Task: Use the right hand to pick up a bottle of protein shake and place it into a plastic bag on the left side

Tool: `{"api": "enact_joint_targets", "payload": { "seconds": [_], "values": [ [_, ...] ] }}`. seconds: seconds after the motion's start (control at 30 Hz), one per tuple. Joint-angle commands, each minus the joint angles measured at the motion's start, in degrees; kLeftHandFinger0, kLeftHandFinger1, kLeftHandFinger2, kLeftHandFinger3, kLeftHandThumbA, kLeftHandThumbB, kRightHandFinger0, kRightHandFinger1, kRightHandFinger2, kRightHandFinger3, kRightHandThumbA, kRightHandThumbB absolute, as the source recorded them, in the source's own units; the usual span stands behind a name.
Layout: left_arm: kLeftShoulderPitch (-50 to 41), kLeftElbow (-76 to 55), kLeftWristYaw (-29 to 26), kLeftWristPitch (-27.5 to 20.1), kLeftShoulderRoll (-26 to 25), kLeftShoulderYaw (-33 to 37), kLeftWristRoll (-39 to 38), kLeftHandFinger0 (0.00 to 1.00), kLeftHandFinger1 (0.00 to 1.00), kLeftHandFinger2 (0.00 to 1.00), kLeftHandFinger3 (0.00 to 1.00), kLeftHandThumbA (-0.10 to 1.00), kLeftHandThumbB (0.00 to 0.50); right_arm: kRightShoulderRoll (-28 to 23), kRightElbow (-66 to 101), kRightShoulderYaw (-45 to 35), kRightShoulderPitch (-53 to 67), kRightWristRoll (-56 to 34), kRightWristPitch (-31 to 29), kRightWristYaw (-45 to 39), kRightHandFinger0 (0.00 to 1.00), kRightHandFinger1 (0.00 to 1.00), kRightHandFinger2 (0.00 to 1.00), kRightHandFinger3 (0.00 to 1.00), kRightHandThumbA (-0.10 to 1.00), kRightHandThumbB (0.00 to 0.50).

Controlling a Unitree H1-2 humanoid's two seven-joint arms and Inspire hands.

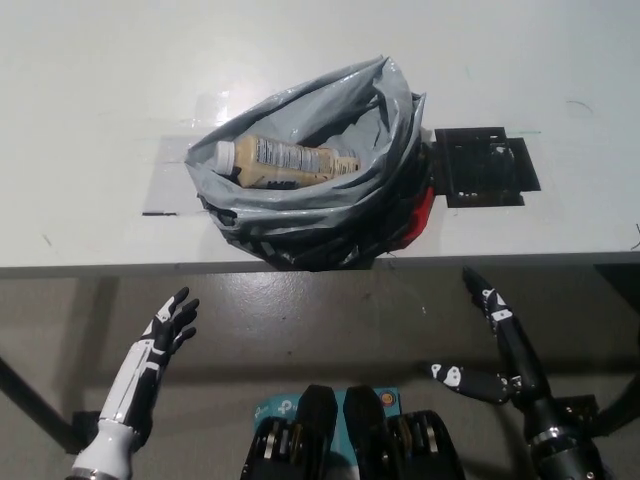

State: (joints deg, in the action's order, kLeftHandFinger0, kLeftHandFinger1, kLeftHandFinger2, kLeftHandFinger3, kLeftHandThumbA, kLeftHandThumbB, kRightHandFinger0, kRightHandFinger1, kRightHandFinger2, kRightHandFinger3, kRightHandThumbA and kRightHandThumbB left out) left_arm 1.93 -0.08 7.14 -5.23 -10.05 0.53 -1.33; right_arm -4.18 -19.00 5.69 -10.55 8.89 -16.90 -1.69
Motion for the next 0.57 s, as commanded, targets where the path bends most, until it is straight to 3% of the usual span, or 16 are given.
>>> {"api": "enact_joint_targets", "payload": {
  "seconds": [0.0, 0.17, 0.37, 0.53],
  "values": [
    [0.1, -1.5, 0.5, -0.5, -0.4, 0.0, 0.0, 1.0, 1.0, 1.0, 1.0, 1.0, 0.081, 1.5, 1.1, 1.5, -0.9, 0.5, -2.4, -0.1, 1.0, 1.0, 1.0, 1.0, 0.99, 0.329],
    [1.1, -1.2, 0.7, -0.6, -0.6, -0.1, -0.2, 1.0, 1.0, 1.0, 1.0, 1.0, 0.11, 1.1, -0.3, 2.3, -0.7, 2.5, -3.4, 1.1, 1.0, 1.0, 1.0, 1.0, 1.0, 0.346],
    [1.3, -1.6, 0.4, -0.4, -0.9, 0.0, 0.7, 1.0, 1.0, 1.0, 1.0, 1.0, 0.097, 0.0, 0.3, 1.8, 0.1, -0.6, -3.9, -1.0, 1.0, 1.0, 1.0, 1.0, 0.95, 0.337],
    [1.5, -1.5, 0.9, 0.3, -1.0, 0.0, 0.2, 1.0, 1.0, 1.0, 1.0, 1.0, 0.089, -0.4, 2.1, 1.1, 1.2, -2.6, -4.0, -1.4, 1.0, 1.0, 1.0, 1.0, 1.0, 0.351]
  ]
}}
